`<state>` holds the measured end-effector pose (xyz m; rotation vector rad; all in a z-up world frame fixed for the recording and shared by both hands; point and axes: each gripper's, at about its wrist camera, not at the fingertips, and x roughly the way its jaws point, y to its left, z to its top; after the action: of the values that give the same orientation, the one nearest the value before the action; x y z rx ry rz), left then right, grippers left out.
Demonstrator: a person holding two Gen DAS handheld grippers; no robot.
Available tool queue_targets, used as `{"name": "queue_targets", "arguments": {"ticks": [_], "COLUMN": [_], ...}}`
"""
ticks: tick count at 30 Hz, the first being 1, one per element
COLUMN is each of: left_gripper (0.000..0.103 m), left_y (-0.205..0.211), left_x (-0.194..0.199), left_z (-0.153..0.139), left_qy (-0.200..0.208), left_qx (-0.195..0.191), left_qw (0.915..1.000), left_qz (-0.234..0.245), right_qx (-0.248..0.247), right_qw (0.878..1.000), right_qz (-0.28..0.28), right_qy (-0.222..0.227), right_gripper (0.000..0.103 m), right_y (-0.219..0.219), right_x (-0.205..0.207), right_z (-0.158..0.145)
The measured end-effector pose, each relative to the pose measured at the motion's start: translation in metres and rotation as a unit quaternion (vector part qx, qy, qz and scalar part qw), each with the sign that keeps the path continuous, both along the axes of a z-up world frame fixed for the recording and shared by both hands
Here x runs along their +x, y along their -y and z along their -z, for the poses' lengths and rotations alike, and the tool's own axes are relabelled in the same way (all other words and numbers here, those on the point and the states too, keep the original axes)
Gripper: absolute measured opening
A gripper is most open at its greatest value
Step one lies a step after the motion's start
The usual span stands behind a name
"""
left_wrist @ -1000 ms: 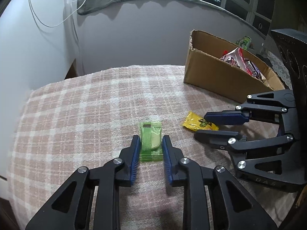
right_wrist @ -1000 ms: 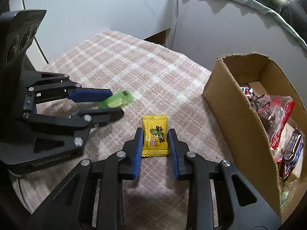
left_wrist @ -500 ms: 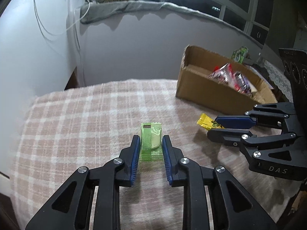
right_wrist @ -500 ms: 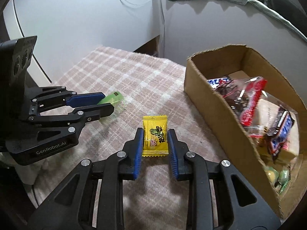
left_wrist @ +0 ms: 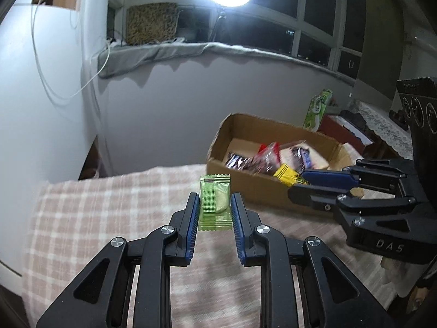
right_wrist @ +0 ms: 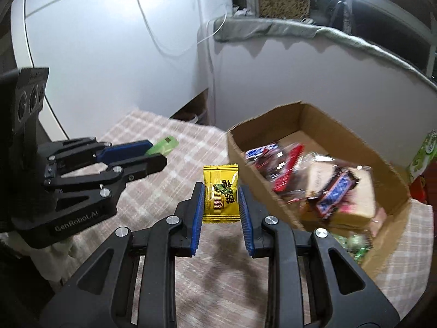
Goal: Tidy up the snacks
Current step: 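Carry the green packet into the box with the left tool while the right tool carries the yellow packet there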
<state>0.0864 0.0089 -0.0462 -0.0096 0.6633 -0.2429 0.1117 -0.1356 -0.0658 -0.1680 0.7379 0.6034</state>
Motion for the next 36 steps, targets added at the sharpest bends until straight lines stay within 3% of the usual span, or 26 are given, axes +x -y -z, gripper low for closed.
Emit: {"name": "queue_targets", "arguments": {"ticks": [16, 36], "left_gripper": [0.022, 0.022], "left_y": [0.031, 0.062], "left_x": [0.037, 0.086], "left_z": [-0.032, -0.022], "left_qy": [0.035, 0.032], "left_qx": [-0.002, -0.024], "left_qw": [0.9992, 0.9982], "left_qz": [0.021, 0.045], "right_qx": [-0.006, -0.011], "right_qw": [0.997, 0.994], "right_qz": [0.065, 0.108], "right_qy": [0.039, 0.020], "right_gripper": [0.026, 0.026], "right_y": [0.065, 0.106], "right_x": [0.036, 0.097], "right_z": [-0.039, -0.018]}}
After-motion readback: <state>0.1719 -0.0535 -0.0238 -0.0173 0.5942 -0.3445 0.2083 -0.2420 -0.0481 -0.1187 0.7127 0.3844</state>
